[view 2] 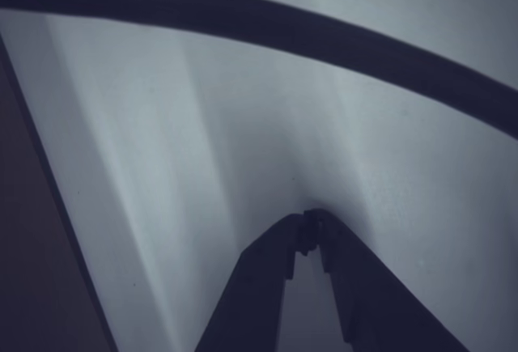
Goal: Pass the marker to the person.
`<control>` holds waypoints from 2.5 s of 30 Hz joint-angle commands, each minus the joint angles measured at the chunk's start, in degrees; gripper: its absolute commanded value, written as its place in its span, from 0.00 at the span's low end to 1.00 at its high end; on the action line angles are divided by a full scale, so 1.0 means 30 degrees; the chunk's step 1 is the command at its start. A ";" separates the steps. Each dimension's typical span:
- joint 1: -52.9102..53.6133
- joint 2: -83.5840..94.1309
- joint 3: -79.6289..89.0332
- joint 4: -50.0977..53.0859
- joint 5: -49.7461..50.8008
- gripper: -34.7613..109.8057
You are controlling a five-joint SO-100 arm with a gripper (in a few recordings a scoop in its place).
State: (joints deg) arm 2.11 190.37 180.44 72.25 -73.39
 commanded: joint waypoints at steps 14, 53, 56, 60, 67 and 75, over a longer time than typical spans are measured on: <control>0.0205 0.0176 0.0410 -0.0029 0.0176 0.21; -0.3457 -4.0547 -3.6416 0.3604 0.0234 0.34; -0.3428 -3.8350 -3.4365 0.2461 0.0146 0.34; -0.3428 -3.5889 -3.3223 0.2959 0.0088 0.35; -0.2578 -3.3311 -3.0674 0.2021 -0.3896 0.35; -0.1055 -3.1465 -2.7129 -0.1611 0.1201 0.36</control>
State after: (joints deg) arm -3.78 91.41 97.73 71.63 -80.77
